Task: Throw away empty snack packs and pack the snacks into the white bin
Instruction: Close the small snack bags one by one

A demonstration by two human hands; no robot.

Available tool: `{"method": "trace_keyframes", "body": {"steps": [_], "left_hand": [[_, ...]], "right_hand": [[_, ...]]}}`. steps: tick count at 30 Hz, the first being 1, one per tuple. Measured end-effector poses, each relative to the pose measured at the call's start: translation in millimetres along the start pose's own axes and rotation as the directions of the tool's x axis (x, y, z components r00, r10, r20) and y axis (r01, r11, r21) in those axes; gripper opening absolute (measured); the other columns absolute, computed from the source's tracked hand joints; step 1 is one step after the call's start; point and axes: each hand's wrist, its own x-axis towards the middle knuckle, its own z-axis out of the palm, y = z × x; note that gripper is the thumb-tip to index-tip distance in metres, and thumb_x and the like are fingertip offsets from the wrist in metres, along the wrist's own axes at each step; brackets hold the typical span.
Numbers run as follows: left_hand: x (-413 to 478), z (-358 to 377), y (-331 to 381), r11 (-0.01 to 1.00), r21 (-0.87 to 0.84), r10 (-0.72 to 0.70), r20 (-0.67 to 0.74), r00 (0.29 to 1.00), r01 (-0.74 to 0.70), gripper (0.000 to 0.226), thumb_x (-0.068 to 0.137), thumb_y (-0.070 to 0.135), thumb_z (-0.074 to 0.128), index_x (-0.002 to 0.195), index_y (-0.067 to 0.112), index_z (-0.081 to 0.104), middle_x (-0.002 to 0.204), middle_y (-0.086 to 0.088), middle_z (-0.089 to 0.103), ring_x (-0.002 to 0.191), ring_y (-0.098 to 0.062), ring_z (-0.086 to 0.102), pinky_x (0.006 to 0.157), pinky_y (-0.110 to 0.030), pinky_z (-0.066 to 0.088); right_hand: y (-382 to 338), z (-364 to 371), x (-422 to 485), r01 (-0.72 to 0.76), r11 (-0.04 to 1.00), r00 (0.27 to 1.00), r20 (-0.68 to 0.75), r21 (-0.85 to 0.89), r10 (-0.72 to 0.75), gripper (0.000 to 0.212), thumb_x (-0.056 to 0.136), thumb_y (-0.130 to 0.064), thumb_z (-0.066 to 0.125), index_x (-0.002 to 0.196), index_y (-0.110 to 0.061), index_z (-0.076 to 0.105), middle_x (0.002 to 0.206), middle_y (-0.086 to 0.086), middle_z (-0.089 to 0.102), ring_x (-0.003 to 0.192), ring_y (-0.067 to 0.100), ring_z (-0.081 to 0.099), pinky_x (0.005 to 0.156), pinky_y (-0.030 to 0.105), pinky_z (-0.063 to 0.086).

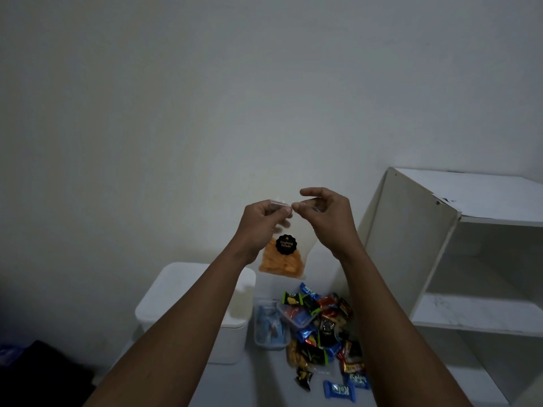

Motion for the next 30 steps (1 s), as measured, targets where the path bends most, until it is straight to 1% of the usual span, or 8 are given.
{"method": "trace_keyframes", "body": {"steps": [4,7,10,13,18,23,26,30], "left_hand": [[-4,-9,-3,1.000,0.001,0.015,-0.025,1.000,-0.015,0.011,0.091,0.015,0.066,0.089,0.008,0.074,0.082,0.000,0.072,0.074,-0.014,0.065,0.076,-0.033,0.053],[-5,-12,-4,1.000,-0.017,0.009,-0.008,1.000,-0.009,0.014,0.093,0.021,0.067,0.093,0.009,0.075,0.083,0.001,0.073,0.073,-0.013,0.065,0.072,-0.031,0.053],[-2,-14,-3,1.000,-0.011,0.012,-0.001,1.000,-0.012,0.012,0.094,0.021,0.066,0.093,0.013,0.074,0.085,0.001,0.072,0.074,-0.012,0.065,0.072,-0.031,0.053],[-1,-15,-1,1.000,-0.011,0.025,0.003,1.000,-0.025,0.011,0.096,0.020,0.063,0.092,0.012,0.070,0.088,-0.002,0.070,0.075,-0.013,0.066,0.072,-0.031,0.053],[1,-23,0,0.998,-0.054,0.032,-0.062,0.998,-0.036,0.012,0.096,0.022,0.063,0.092,0.015,0.071,0.089,0.001,0.072,0.075,-0.013,0.067,0.070,-0.031,0.052],[1,-27,-2,0.988,-0.156,-0.002,-0.081,0.997,-0.010,0.018,0.100,0.025,0.056,0.096,0.016,0.071,0.089,0.001,0.070,0.076,-0.015,0.066,0.066,-0.028,0.050],[0,-22,-1,0.987,-0.155,0.014,-0.095,0.995,-0.029,0.019,0.100,0.026,0.056,0.098,0.015,0.071,0.090,0.000,0.071,0.078,-0.016,0.067,0.070,-0.030,0.053],[0,-16,2,0.983,-0.169,0.038,-0.165,0.986,-0.066,0.022,0.101,0.025,0.054,0.098,0.011,0.070,0.086,0.001,0.070,0.074,-0.013,0.067,0.070,-0.028,0.053]], "right_hand": [[-1,2,-1,-0.011,0.993,0.994,0.111,-0.115,0.024,0.012,0.090,-0.023,0.073,0.097,-0.013,0.076,0.081,0.008,0.075,0.070,0.007,0.066,0.069,0.020,0.053],[-2,7,-1,-0.013,0.984,0.992,0.119,-0.176,0.034,0.017,0.094,-0.024,0.068,0.088,-0.010,0.076,0.075,0.005,0.071,0.066,0.006,0.059,0.064,0.019,0.048],[-3,12,0,0.001,0.976,0.991,0.128,-0.220,0.028,0.021,0.096,-0.024,0.064,0.084,-0.009,0.073,0.074,0.009,0.066,0.066,0.011,0.053,0.065,0.026,0.043],[-3,17,2,0.026,0.971,0.994,0.109,-0.236,0.000,0.020,0.095,-0.027,0.066,0.083,-0.014,0.073,0.072,0.002,0.068,0.066,0.011,0.055,0.064,0.026,0.044],[-3,14,-1,-0.044,0.999,0.999,0.022,-0.016,0.044,0.018,0.087,-0.023,0.076,0.088,-0.005,0.076,0.072,0.002,0.071,0.062,0.001,0.062,0.058,0.010,0.045],[-2,26,-4,-0.137,0.968,0.990,-0.004,0.211,0.141,0.014,0.089,-0.022,0.074,0.087,-0.008,0.075,0.077,0.003,0.070,0.074,0.009,0.063,0.068,0.024,0.048],[-4,38,-4,-0.163,0.945,0.982,-0.046,0.284,0.183,0.010,0.087,-0.025,0.075,0.090,-0.015,0.076,0.080,0.000,0.073,0.080,0.009,0.067,0.075,0.028,0.049],[-5,47,-2,-0.170,0.931,0.971,-0.104,0.325,0.213,0.012,0.086,-0.025,0.077,0.083,-0.014,0.074,0.078,-0.001,0.073,0.080,0.007,0.067,0.081,0.029,0.047]]}}
